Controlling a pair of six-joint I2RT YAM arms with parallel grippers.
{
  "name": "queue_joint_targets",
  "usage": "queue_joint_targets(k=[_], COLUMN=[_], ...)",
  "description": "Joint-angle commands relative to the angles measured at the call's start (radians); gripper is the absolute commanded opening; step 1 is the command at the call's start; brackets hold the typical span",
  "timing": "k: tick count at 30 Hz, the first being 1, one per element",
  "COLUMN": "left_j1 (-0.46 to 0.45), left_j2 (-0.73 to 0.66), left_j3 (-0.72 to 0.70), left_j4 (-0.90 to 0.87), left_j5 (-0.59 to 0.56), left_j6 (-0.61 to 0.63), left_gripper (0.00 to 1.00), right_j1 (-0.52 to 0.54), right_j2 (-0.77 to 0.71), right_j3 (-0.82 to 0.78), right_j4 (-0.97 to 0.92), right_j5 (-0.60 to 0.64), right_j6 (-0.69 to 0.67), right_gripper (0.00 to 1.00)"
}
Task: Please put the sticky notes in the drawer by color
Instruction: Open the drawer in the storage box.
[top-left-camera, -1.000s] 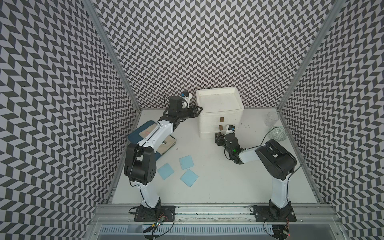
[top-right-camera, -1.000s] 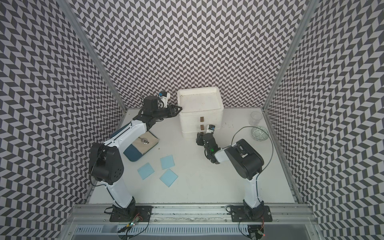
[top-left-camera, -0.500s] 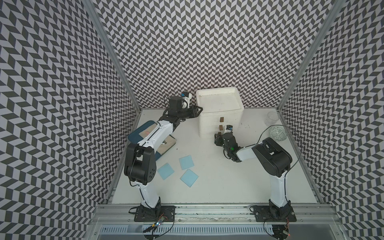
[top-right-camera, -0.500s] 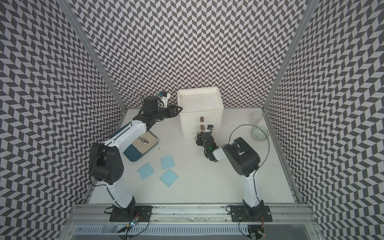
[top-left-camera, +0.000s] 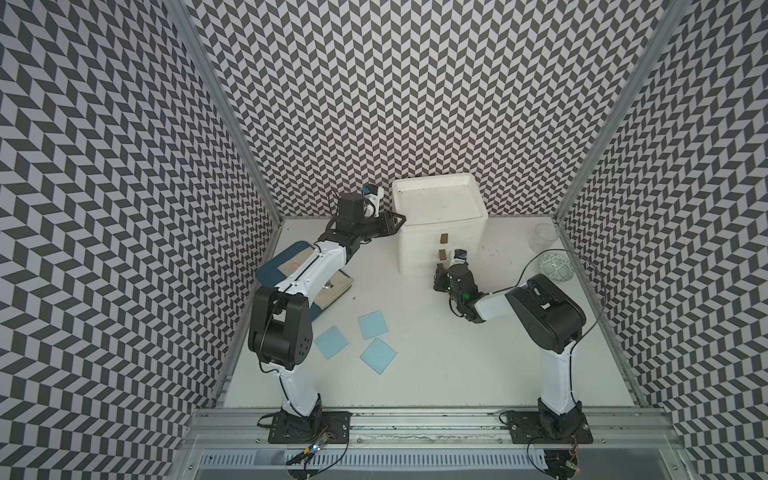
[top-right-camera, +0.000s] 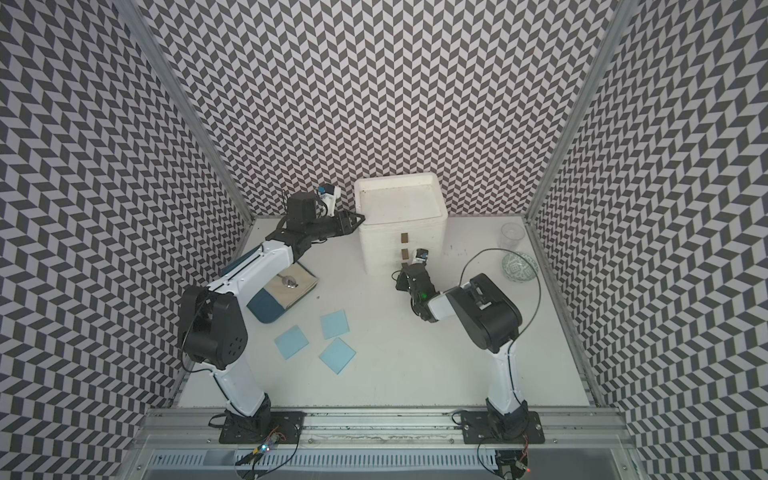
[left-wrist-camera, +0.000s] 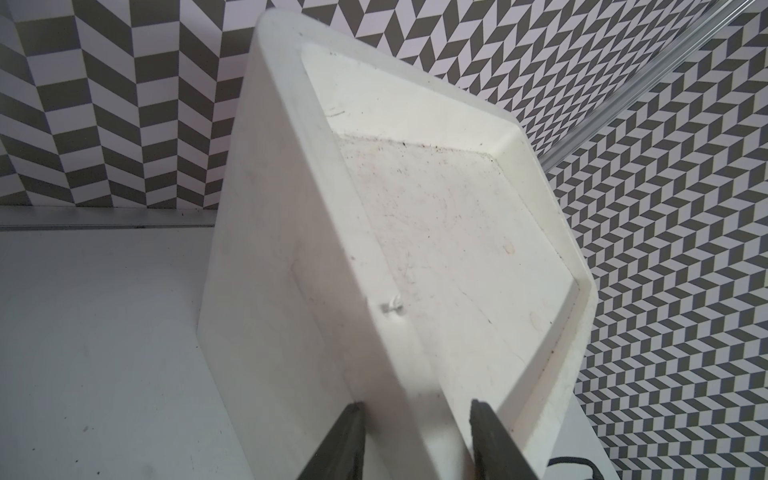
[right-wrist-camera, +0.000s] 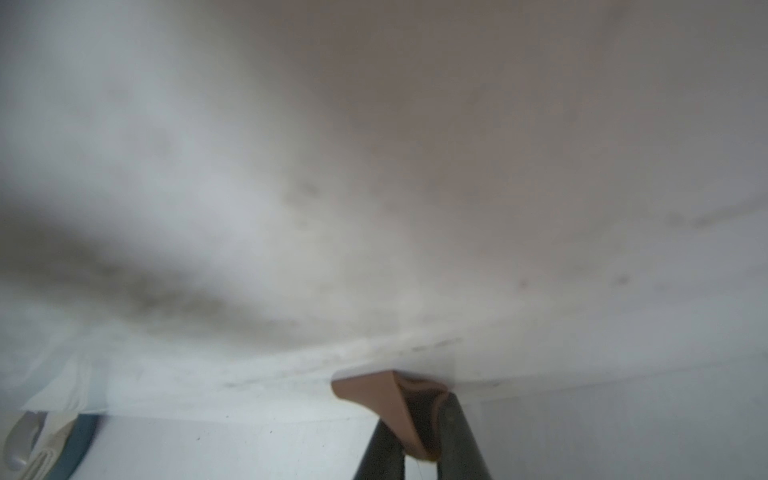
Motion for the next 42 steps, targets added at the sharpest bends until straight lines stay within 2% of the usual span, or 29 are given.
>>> queue_joint_targets(k=[1,7,17,23,26,33,38,42], left_j1=[-0.014,-0.012,-0.011,-0.011,-0.011,-0.014,-0.021,-0.029], left_j2=[-0.005,-0.003,-0.005,-0.004,-0.004,-0.006,-0.007,-0.010], left_j3=[-0.013,-0.014,-0.013,-0.014,-0.013,-0.015,-0.015,-0.010], left_j4=[-0.004,-0.005,-0.005,-0.005,-0.003,-0.003,-0.007,-0.019], left_j5=[0.053,0.056,0.056,0.056,0.058,0.056,0.050,0.038], left_j6=[-0.001,-0.002,-0.001,-0.001,-0.003,-0.001,0.005,0.016], left_gripper=[0.44,0.44,0.44,0.44,0.44,0.44,0.44,0.44], right_j1=[-0.012,-0.024,-0.037,-0.027,0.006,0.148,0.210,0.220], right_j2=[-0.030,-0.092,-0.180,-0.256,-0.316,-0.468,-0.515,-0.518], right_j3=[0.003,-0.073,-0.186,-0.337,-0.429,-0.575,-0.593,-0.588], right_j4=[0.056,0.080,0.092,0.120,0.113,0.020,-0.030,-0.049], right_j5=[0.002,-0.015,-0.100,-0.188,-0.204,-0.152,-0.117,-0.098], right_j6=[-0.022,-0.027,-0.050,0.000,0.020,0.064,0.080,0.076], right_gripper=[0.10,0.00,0.00,0.00,0.00,0.00,0.00,0.00])
